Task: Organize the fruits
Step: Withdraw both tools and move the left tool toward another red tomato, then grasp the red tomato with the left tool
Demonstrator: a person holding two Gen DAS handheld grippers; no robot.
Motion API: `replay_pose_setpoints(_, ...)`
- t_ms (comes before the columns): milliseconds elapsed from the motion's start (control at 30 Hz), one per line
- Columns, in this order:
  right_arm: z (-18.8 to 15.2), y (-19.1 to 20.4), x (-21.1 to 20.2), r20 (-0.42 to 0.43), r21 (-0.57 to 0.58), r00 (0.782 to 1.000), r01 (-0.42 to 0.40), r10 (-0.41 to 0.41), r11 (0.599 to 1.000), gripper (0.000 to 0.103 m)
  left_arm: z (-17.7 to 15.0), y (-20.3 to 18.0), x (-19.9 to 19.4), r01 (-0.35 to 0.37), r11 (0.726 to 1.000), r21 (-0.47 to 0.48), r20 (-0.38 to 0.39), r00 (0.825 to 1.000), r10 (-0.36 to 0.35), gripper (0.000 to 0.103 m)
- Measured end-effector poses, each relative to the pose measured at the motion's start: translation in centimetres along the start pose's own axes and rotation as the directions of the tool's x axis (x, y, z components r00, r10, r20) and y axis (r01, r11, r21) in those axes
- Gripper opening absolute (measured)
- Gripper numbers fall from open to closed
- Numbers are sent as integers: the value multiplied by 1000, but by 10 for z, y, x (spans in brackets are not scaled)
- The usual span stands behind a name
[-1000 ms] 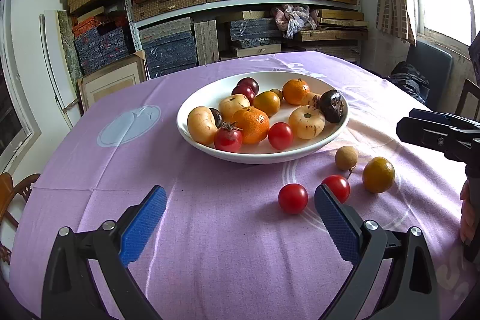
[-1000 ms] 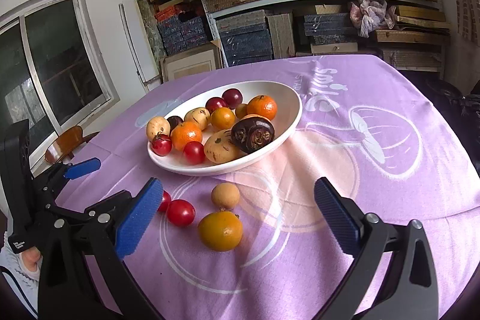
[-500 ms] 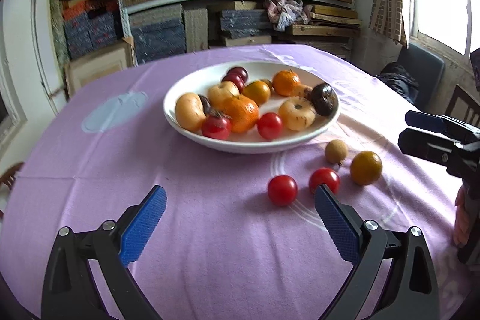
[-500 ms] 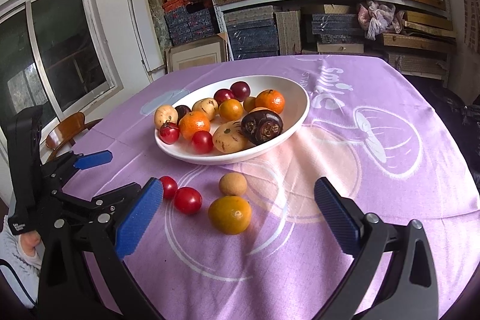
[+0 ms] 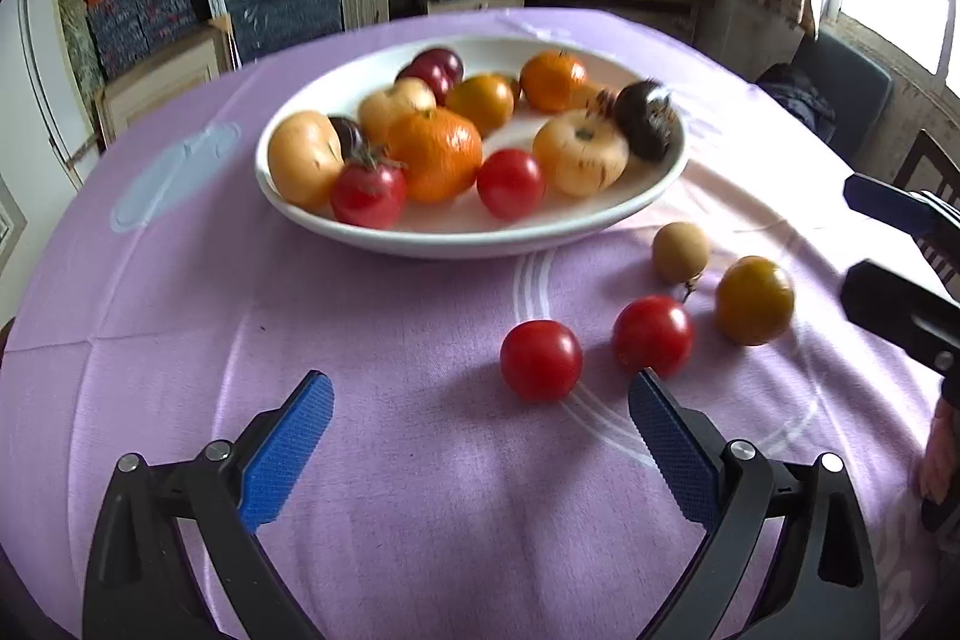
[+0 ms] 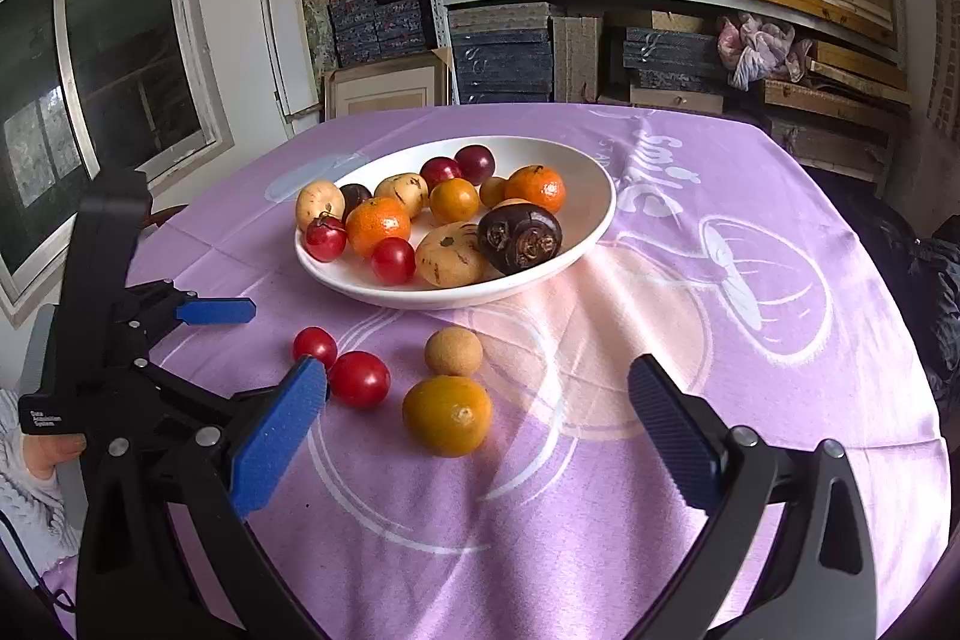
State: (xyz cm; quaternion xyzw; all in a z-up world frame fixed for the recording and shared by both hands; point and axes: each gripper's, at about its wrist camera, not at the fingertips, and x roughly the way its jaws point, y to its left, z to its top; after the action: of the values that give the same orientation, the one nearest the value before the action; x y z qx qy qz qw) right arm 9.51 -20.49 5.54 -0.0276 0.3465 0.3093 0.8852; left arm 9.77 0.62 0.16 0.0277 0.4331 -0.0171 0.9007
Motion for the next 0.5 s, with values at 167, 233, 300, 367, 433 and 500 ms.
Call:
replay_pose_setpoints(167, -1, -2, 3, -14, 7, 1000, 3, -3, 1000, 99, 2, 25, 6, -39, 996, -86, -20, 999, 38, 95)
replay_pose_setpoints(233, -1, -2, 4, -16, 5, 1000, 2, -2, 1000, 99, 1, 34, 5, -50, 993, -108, -15, 999, 49, 87)
replay_pose_setpoints(300, -1, -2, 4, -16, 3, 1000, 2, -2, 1000, 99, 2, 39, 2, -50, 991, -121, -2, 999, 50, 74)
replay_pose_setpoints(367, -1, -2, 4, -17, 4, 1000, 3, -2, 1000, 99, 1, 39, -1, -47, 993, -108, 6, 999, 48, 64)
replay_pose_setpoints(433, -1, -2, 4, -18, 4, 1000, 1, -1, 1000, 99, 3, 34, -2, -36, 995, -89, 11, 999, 38, 55)
replay_pose_setpoints(500, -1, -2, 4, -19, 3, 1000, 2, -1, 1000, 99, 1, 30, -5, -29, 997, -68, 15, 999, 30, 46)
